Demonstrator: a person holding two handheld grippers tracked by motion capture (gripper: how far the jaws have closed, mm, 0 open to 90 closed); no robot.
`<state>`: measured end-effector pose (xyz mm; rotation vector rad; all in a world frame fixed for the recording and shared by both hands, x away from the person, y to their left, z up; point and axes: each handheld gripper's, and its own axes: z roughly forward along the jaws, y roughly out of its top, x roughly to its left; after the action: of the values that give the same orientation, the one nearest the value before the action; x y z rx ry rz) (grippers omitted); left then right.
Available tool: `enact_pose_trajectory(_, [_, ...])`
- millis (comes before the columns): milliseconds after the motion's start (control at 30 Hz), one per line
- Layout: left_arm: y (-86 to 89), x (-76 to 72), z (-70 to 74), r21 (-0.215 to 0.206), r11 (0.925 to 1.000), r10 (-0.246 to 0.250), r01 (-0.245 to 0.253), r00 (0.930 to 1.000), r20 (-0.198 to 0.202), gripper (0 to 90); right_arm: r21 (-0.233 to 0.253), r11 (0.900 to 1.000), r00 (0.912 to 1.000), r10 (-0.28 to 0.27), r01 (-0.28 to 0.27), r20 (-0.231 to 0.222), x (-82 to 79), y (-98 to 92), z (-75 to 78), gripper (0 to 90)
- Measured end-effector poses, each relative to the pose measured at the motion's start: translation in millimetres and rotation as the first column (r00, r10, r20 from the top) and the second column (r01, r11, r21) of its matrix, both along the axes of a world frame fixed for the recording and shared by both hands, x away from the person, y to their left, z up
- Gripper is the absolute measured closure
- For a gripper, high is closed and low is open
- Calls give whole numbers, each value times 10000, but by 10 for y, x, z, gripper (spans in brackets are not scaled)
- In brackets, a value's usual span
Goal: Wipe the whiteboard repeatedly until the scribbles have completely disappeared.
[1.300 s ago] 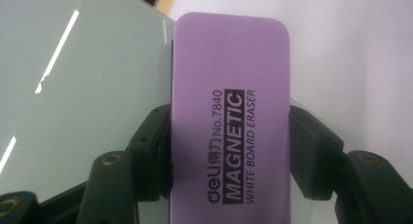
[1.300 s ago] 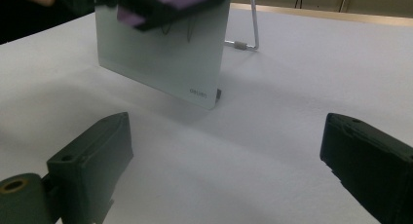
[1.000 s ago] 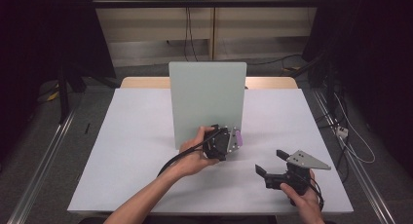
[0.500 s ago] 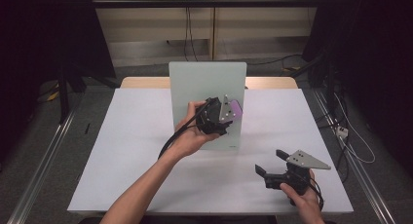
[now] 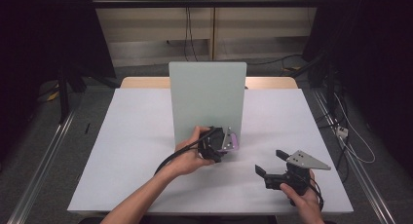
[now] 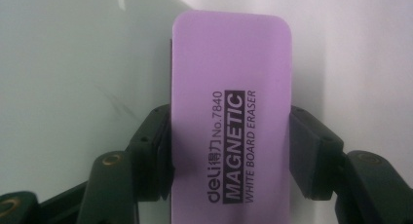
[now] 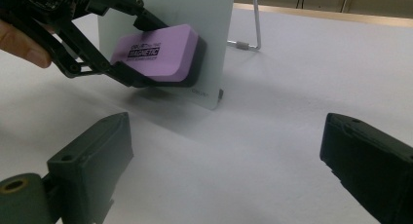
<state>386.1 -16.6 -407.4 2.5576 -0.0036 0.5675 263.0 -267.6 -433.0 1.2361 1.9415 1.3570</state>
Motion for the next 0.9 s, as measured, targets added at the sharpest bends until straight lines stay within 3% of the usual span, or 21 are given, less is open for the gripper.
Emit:
enact_pose_trajectory(100, [82,47,105,-500,9983,294,-295,9996,-14,408,32,10000,10000,-61,61,-14,3,-11,0,49])
enact_pose_trajectory(200, [173,110,289,-903,9942,613,-589,9978,235,408,-3,10000,10000,-24,24,-3,1,1,1,49])
enact_pose_trajectory(333, [292,182,516,-1993,9728,1303,-1178,9902,511,408,15,10000,10000,-54,55,-27,4,3,0,49])
enact_pose_trajectory(433, [368,224,604,-2603,9541,1654,-1481,9852,455,408,47,10000,9999,-84,85,-58,3,2,-1,49])
enact_pose_trajectory(467, [369,227,596,-2631,9538,1632,-1449,9854,491,408,29,10000,10000,-63,64,-30,4,3,0,49])
enact_pose_trajectory(567, [325,194,542,-2352,9626,1535,-1342,9860,657,408,9,10000,10000,-43,43,-34,4,8,0,49])
enact_pose_trajectory(667, [278,167,459,-2133,9699,1321,-1175,9897,554,407,6,10000,10000,-56,56,-29,1,8,0,49])
enact_pose_trajectory(833, [179,93,272,-1310,9881,861,-805,9956,371,407,13,10000,10000,-55,55,-34,4,7,-1,49])
enact_pose_trajectory(900, [169,74,201,-1151,9907,745,-719,9970,186,407,-1,10000,10000,-40,40,-30,1,9,0,49])
